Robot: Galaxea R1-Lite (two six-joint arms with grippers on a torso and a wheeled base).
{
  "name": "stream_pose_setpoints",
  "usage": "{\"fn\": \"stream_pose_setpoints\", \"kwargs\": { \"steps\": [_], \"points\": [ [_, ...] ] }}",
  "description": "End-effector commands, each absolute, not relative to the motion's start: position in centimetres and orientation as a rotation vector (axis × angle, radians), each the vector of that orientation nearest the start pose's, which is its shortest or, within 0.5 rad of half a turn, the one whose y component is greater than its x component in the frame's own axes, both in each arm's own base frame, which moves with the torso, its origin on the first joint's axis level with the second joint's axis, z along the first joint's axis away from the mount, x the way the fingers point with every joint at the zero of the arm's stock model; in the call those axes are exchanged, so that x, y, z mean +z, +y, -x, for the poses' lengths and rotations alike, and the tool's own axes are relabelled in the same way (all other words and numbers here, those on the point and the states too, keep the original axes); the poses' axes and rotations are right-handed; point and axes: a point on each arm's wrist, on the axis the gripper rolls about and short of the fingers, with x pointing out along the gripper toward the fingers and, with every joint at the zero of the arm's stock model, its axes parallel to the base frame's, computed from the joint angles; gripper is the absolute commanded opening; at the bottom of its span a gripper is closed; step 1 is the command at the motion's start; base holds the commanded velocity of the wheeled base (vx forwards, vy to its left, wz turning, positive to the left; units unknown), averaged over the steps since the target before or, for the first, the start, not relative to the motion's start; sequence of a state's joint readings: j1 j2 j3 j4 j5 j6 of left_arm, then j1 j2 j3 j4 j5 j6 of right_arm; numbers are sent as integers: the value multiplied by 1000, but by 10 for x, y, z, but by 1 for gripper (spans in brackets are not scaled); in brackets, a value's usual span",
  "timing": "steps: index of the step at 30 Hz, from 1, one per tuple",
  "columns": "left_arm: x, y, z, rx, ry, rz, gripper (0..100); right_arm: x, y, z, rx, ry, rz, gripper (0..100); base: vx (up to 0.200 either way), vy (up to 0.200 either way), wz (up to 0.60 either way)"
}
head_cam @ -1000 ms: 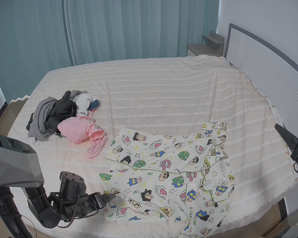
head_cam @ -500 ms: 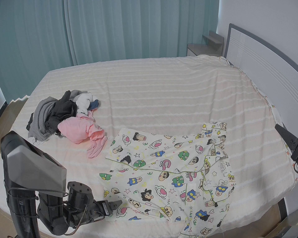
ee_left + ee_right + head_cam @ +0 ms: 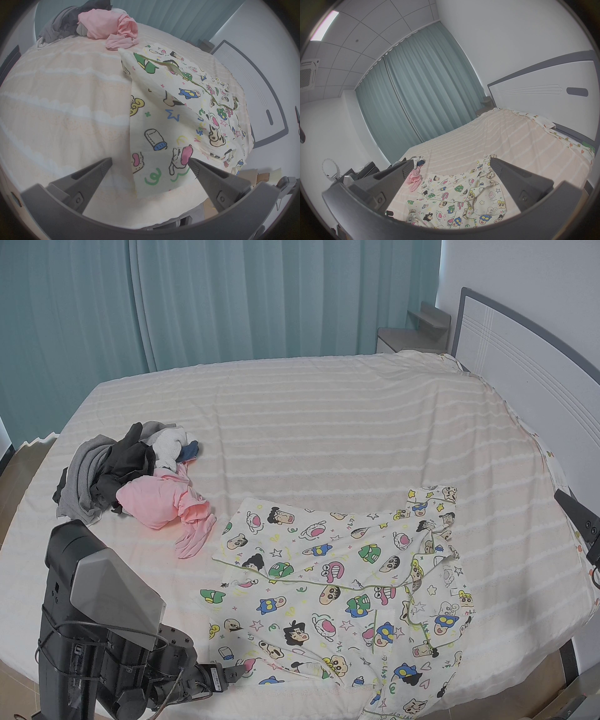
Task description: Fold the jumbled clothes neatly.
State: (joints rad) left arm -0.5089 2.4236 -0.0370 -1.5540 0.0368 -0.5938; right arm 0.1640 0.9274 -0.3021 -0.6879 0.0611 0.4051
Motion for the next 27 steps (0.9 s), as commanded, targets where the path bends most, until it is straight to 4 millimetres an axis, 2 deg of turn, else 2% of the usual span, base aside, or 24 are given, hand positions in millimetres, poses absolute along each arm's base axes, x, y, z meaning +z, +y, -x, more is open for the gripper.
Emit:
{"fn": "stream_pose_setpoints", "kwargs": {
  "steps": [1, 12, 13, 20, 27],
  "points": [
    [-55, -110, -196, -204, 889, 332, 100, 205, 19, -107, 235, -15, -406, 100, 0, 0, 0],
    [-56, -123, -196, -253, 875, 322, 100, 205, 19, -107, 237, -16, -406, 100, 0, 0, 0],
    [-56, -123, -196, -253, 875, 322, 0, 205, 19, -107, 236, -15, -406, 100, 0, 0, 0],
    [-56, -119, -192, -238, 892, 313, 0, 205, 19, -107, 235, -15, -406, 100, 0, 0, 0],
    [-54, -112, -180, -220, 937, 285, 0, 205, 19, -107, 236, -12, -406, 100, 0, 0, 0]
  ]
}}
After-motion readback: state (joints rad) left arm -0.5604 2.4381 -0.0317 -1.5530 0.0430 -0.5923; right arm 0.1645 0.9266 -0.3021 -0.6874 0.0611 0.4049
